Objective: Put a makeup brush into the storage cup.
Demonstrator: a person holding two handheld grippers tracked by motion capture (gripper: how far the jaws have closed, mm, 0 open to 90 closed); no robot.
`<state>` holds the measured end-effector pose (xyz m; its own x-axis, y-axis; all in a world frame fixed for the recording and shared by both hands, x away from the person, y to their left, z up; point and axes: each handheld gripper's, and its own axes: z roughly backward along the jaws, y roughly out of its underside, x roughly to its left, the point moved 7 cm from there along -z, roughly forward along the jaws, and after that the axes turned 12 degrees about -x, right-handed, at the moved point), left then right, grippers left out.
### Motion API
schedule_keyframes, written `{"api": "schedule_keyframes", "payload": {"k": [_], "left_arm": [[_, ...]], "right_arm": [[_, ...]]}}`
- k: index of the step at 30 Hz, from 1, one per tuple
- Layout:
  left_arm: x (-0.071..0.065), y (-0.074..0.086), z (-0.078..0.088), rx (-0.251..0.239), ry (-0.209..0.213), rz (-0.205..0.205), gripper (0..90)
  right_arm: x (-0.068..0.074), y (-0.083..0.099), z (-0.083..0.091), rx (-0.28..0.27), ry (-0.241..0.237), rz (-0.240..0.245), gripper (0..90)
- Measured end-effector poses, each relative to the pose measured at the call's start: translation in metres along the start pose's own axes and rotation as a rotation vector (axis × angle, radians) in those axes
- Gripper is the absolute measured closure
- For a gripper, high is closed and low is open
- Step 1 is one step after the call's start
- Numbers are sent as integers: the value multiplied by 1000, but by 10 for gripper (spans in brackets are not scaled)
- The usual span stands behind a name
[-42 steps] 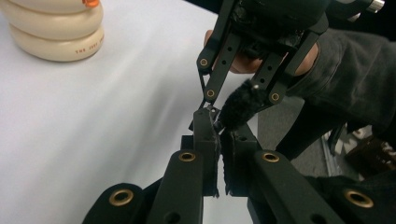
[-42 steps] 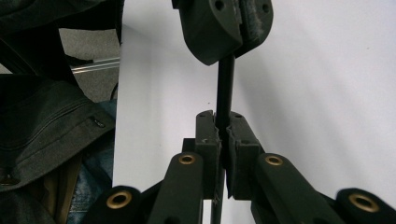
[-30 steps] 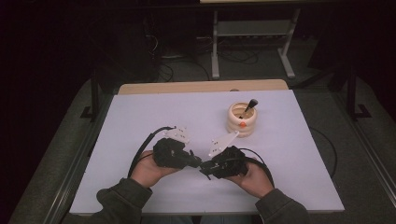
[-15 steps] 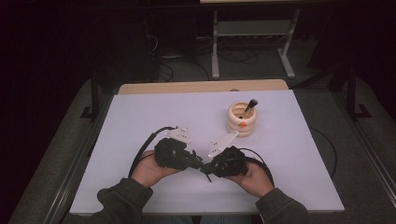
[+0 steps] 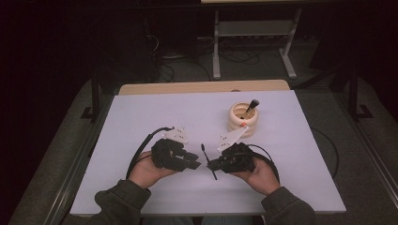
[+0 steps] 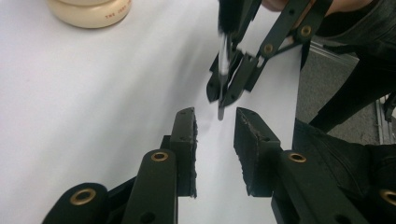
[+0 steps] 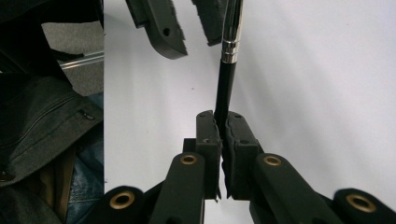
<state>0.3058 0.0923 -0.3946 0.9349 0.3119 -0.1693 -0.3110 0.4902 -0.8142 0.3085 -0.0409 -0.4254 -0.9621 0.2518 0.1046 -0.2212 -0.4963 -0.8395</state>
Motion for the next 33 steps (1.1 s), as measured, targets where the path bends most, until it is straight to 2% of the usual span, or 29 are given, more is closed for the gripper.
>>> {"api": "schedule_keyframes", "payload": {"k": [4, 9, 11, 12, 13, 18, 19, 26, 28, 30, 33], "left_arm": [[2, 2, 2, -1, -12, 4, 679], [5, 4, 3, -5, -21, 11, 671], [6, 5, 4, -2, -27, 13, 667], [6, 5, 4, -2, -27, 13, 665], [7, 6, 4, -4, -27, 13, 663], [8, 8, 4, -3, -33, 25, 659], [9, 8, 4, -6, -35, 17, 658], [10, 10, 6, -5, -44, 13, 650], [10, 11, 7, -5, -49, 24, 646], [12, 11, 7, -2, -52, 7, 641], [12, 12, 8, -4, -58, 10, 630]], "right_arm": [[-2, -1, 4, -12, 3, -36, 847], [-9, -1, 9, -18, 14, -36, 847], [-10, -1, 11, -24, 9, -58, 847], [-12, -1, 11, -22, 14, -47, 848], [-12, 0, 12, -25, 13, -62, 847], [-17, 0, 15, -40, 20, -73, 847], [-17, 0, 16, -37, 19, -80, 847], [-24, -2, 23, -38, 34, -84, 847], [-26, -4, 27, -39, 39, -83, 847], [-30, -6, 31, -45, 46, -78, 848], [-34, -9, 37, -47, 58, -76, 847]]}}
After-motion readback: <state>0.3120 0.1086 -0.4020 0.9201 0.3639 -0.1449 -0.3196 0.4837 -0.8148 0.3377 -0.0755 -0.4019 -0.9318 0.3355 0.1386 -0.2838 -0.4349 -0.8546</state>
